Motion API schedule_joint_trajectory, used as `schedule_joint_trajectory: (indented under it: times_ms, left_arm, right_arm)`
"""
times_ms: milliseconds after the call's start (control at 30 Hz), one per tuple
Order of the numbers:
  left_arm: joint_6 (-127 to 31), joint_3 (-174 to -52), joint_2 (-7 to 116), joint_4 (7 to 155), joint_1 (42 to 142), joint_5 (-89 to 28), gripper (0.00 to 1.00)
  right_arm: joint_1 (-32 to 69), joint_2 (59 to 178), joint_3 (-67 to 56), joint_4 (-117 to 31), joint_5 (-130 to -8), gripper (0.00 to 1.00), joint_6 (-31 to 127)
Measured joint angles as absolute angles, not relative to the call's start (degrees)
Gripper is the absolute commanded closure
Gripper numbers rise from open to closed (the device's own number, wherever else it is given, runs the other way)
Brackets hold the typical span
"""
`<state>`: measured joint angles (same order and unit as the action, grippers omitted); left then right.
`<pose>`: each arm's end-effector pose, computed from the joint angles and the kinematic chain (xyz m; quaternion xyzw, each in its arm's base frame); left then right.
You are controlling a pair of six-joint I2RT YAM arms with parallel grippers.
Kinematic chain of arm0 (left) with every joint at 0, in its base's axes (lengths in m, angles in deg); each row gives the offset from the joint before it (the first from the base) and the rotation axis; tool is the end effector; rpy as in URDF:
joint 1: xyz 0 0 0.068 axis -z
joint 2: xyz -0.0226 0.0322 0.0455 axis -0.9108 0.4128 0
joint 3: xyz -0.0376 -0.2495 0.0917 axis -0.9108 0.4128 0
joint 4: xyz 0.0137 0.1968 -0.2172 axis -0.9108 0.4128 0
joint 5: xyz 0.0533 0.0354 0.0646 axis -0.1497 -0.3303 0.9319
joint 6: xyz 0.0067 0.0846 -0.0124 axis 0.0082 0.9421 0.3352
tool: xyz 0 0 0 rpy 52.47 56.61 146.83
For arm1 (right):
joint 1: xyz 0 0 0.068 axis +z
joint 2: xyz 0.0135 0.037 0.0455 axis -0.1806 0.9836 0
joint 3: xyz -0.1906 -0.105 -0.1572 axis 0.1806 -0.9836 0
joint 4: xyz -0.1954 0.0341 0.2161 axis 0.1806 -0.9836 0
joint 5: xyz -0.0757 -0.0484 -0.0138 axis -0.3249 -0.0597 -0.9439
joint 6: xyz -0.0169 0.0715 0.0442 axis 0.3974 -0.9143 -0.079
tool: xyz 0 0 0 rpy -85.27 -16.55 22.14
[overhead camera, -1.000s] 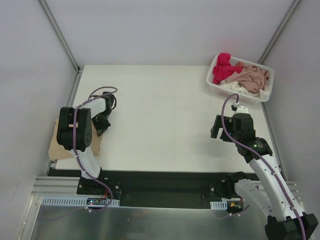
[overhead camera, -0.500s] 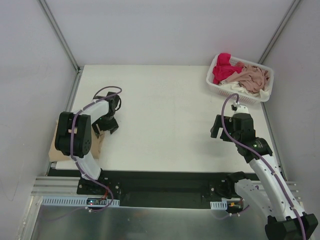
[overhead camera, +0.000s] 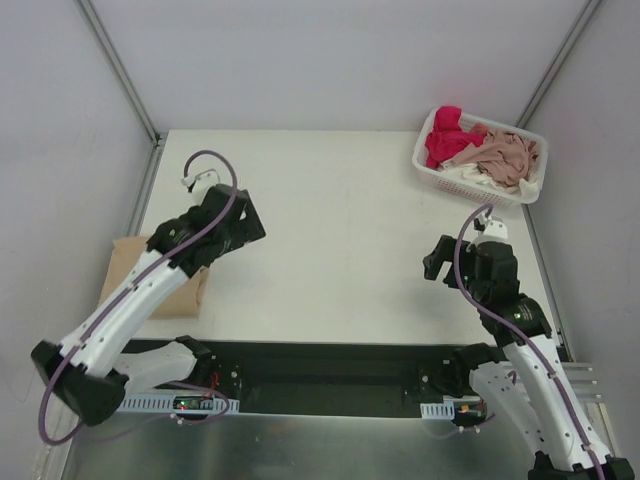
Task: Fold and stack the t-shirts
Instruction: Put the neatly folded tshirt into the corner of the board with the left arm
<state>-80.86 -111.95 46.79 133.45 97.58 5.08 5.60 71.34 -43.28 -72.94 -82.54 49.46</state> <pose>0.2658 -0.1248 0.3266 -0.1877 0.8884 -0.0475 0.4162 0.2060 0.0503 0.2706 -0.0513 0.8496 0.0495 0.5226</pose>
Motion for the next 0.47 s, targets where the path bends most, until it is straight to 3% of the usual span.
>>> schedule_joint_trajectory:
  times_ms: [267, 467]
  left_arm:
    - [-76.27, -82.56, 25.63, 116.14, 98.28, -4.16, 0.01]
    - [-74.85, -79.45, 23.6, 110.81, 98.28, -7.44, 0.01]
  right_arm:
    - [5.58, 62.9, -48.81, -72.13, -82.89, 0.03, 46.73]
    - [5.58, 61.41, -49.97, -72.53, -83.85, 0.03, 45.83]
